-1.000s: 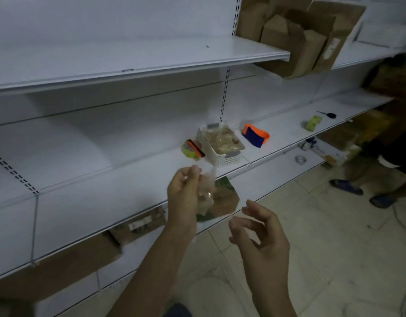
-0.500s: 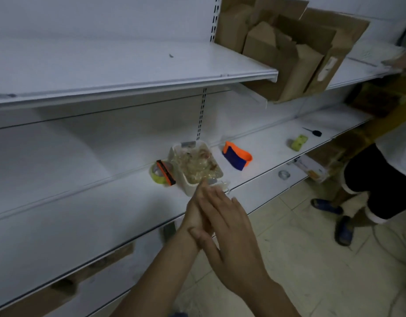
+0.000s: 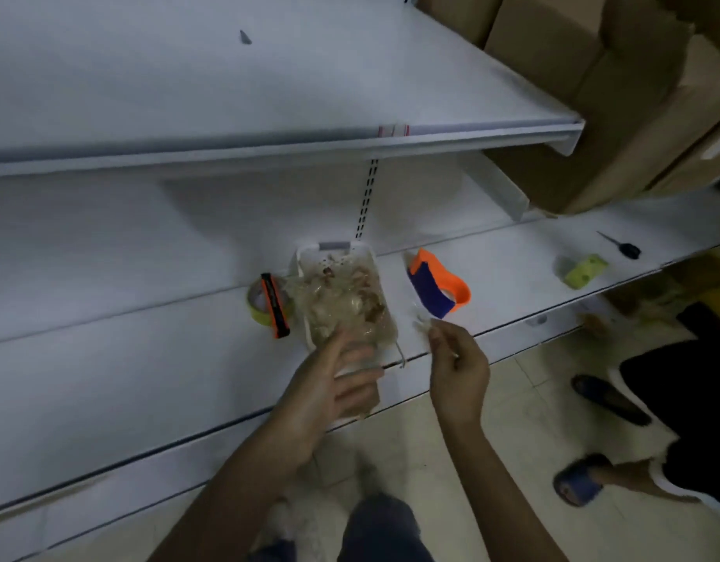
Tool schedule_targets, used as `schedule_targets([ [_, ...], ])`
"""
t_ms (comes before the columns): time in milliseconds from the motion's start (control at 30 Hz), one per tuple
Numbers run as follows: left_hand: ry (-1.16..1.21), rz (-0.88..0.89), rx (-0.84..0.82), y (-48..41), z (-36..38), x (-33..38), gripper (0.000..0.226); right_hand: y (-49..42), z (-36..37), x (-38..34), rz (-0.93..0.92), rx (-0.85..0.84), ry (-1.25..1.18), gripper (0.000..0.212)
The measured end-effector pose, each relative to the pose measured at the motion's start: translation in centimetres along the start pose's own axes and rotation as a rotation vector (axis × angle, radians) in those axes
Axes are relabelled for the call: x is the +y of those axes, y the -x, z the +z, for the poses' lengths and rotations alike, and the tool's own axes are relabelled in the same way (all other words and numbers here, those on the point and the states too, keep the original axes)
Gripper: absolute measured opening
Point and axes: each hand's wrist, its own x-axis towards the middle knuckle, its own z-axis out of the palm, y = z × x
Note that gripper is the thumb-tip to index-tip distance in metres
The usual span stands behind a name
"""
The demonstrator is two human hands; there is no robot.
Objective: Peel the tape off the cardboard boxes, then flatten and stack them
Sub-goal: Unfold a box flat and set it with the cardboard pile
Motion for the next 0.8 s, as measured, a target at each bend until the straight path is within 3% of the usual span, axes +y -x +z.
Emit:
schedule_targets([
  [67, -0.047, 0.054, 0.197, -1.0, -0.3, -0.1, 0.034, -3.7, 1.1, 2.2, 0.11, -0.025, -0.029, 0.025],
  [167, -0.032, 0.058, 0.39, -1.6, -0.3, -0.8, 0.022, -7.7, 3.7, 4.6, 0.188, -0.259, -0.015, 0.018],
  [200, -0.009, 0.061, 0.429, -1.7, -0.1, -1.2, 0.023, -8.5, 4.7, 4.8, 0.168, -0.345, 0.031, 0.024],
  [267, 0.033, 0.064, 0.525, -1.6, 0.9, -2.0, 0.027, -10.2, 6.7, 5.9, 0.093, -0.479, 0.103, 0.031],
  [367, 0.088, 0.061, 0.655, -1.4, 2.9, -4.1, 0.027, -11.1, 9.2, 7.6, -0.114, -0.601, 0.458, 0.014],
  [400, 0.101, 0.065, 0.682, -1.3, 3.6, -5.0, 0.026, -11.2, 9.7, 7.9, -0.176, -0.622, 0.481, 0.018],
  [467, 0.147, 0.078, 0.752, -1.2, 4.8, -6.6, 0.024, -11.5, 10.9, 8.6, -0.294, -0.734, 0.505, 0.04],
  [567, 0.326, 0.122, 0.901, -0.7, 5.8, -8.3, 0.028, -11.7, 11.2, 10.3, -0.648, -0.857, 0.838, 0.066],
  [600, 0.349, 0.129, 0.946, -0.6, 6.2, -8.6, 0.031, -11.9, 11.0, 10.5, -0.677, -0.917, 0.902, 0.072],
  [700, 0.314, 0.114, 0.958, -0.9, 7.4, -9.0, 0.03, -13.4, 10.3, 11.2, -0.724, -1.029, 0.912, 0.082],
  [800, 0.293, 0.133, 0.936, -1.7, 8.4, -8.4, 0.023, -14.4, 9.8, 10.7, -0.712, -0.983, 0.645, 0.06],
])
